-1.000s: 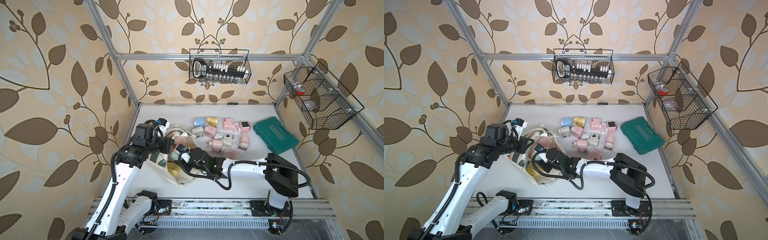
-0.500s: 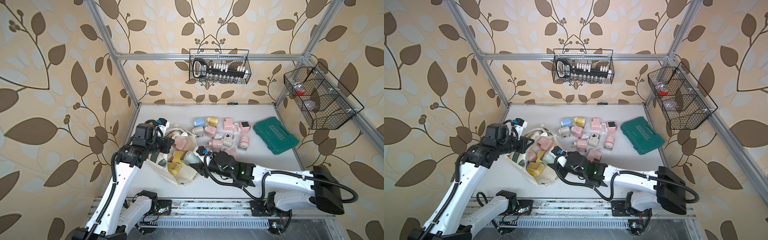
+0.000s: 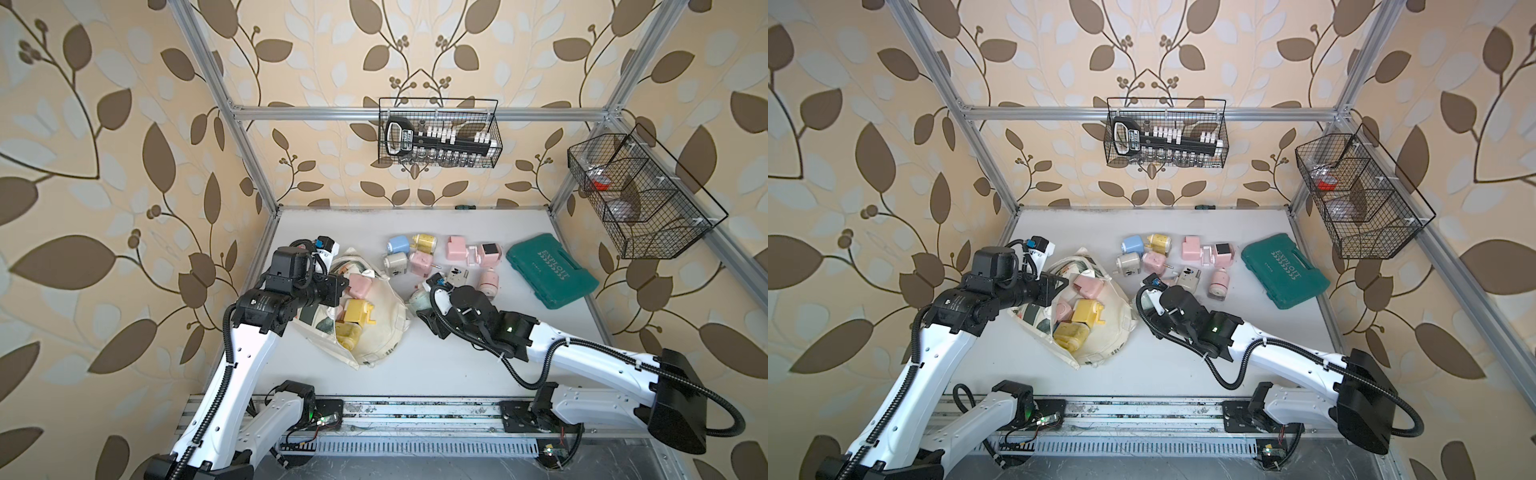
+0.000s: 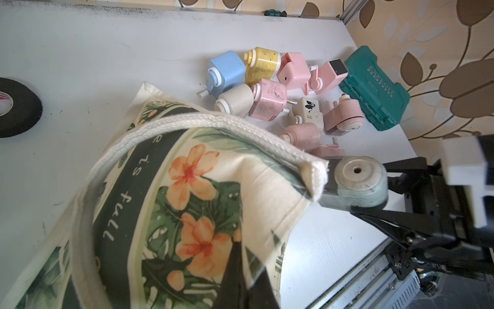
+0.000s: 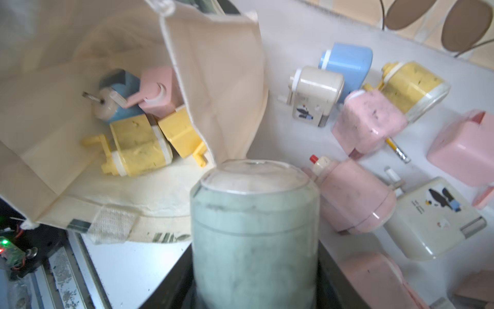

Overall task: Take out the pencil sharpeners from the tote bags
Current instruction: Place the pencil sharpener at the center of the board.

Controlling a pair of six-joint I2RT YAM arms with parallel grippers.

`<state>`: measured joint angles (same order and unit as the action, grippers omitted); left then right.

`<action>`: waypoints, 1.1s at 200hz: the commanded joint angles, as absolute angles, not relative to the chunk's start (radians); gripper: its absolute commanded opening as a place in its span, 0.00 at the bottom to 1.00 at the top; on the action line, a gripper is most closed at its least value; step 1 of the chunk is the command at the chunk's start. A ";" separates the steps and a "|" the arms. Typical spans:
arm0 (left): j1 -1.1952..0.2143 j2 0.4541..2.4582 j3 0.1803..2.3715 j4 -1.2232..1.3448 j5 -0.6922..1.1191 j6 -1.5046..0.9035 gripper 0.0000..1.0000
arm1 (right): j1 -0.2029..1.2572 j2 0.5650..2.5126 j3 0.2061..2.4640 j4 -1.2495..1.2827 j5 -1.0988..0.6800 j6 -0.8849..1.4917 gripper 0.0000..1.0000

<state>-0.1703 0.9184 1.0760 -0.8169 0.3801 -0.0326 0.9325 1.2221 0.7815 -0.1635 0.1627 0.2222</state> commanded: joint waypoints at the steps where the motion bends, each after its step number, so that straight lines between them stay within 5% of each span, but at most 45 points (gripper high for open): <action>1: -0.171 0.916 1.117 -0.788 0.350 -0.029 0.00 | 0.918 1.275 0.791 -0.267 0.178 0.276 0.41; 156: -0.172 0.919 1.120 -0.791 0.354 -0.030 0.00 | 0.755 1.651 0.981 -0.409 0.191 0.304 0.49; 220: -0.172 0.913 1.117 -0.792 0.360 -0.032 0.00 | 0.755 1.613 1.103 -0.490 0.158 0.288 0.79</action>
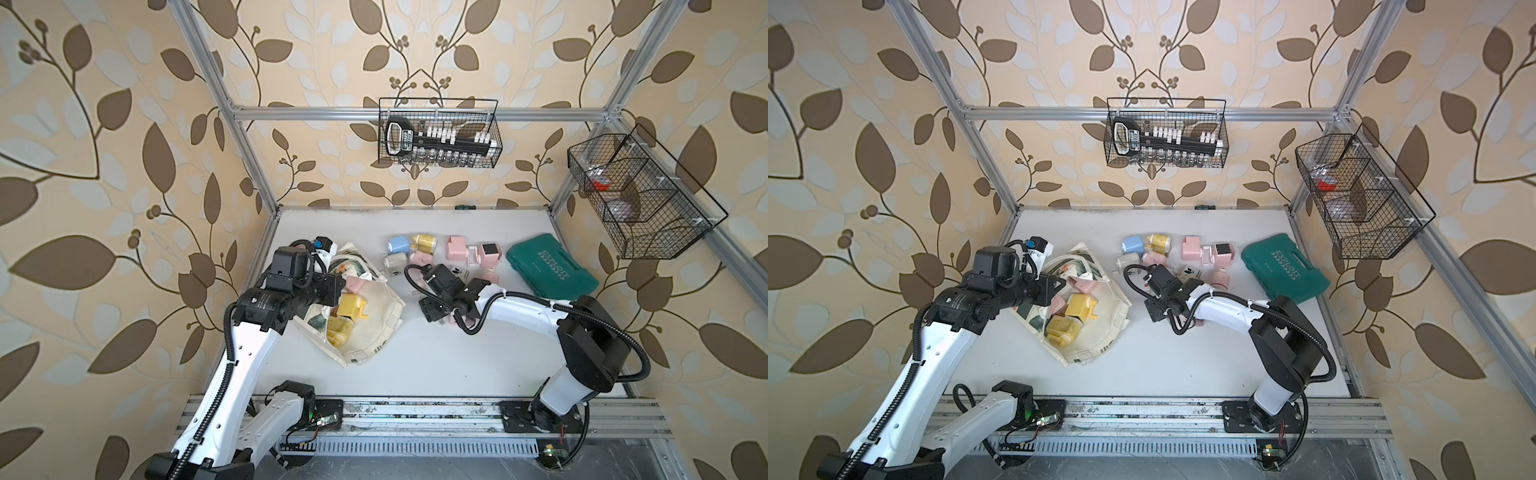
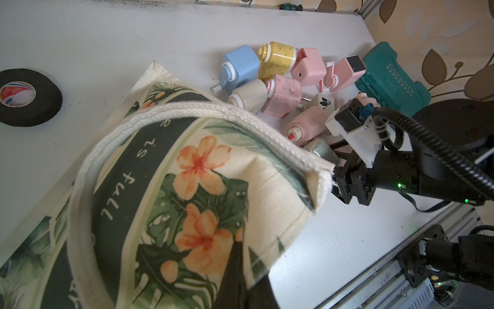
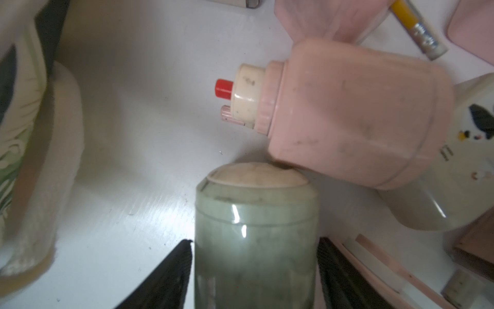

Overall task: Take out the pencil sharpeners from the tote bags
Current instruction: Place the pencil sharpener at the center of the board.

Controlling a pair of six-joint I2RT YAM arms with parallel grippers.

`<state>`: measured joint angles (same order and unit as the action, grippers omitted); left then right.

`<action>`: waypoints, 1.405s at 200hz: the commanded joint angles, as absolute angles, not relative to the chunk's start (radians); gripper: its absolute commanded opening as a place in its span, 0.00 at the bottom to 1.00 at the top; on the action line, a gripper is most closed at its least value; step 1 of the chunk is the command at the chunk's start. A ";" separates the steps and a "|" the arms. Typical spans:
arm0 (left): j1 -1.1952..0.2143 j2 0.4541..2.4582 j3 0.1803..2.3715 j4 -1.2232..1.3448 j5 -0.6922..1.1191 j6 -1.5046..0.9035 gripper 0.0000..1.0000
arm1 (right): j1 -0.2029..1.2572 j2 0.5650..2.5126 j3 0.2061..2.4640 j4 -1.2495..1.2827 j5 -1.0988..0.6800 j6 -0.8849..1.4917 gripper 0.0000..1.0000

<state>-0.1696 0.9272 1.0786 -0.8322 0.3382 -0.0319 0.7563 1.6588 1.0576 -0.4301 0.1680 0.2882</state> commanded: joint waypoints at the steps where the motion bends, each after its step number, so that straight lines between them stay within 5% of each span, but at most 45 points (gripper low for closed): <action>1: -0.172 0.913 1.117 -0.792 0.359 -0.031 0.00 | 0.755 1.609 1.105 -0.491 0.157 0.289 0.79; 41: -0.172 0.912 1.114 -0.790 0.364 -0.033 0.00 | 0.767 1.385 1.081 -0.442 0.070 0.278 0.81; 100: -0.172 0.913 1.120 -0.797 0.376 -0.031 0.00 | 0.996 1.153 0.797 0.053 -0.143 0.169 0.68; 152: -0.172 0.898 1.106 -0.795 0.374 -0.032 0.00 | 1.162 1.491 0.923 0.140 -0.079 0.158 0.67; 207: -0.172 0.902 1.118 -0.809 0.384 -0.028 0.00 | 1.167 1.831 1.098 0.247 -0.098 0.200 0.78; 281: -0.173 0.905 1.126 -0.818 0.386 -0.026 0.00 | 1.115 2.059 1.257 0.248 -0.160 0.204 0.87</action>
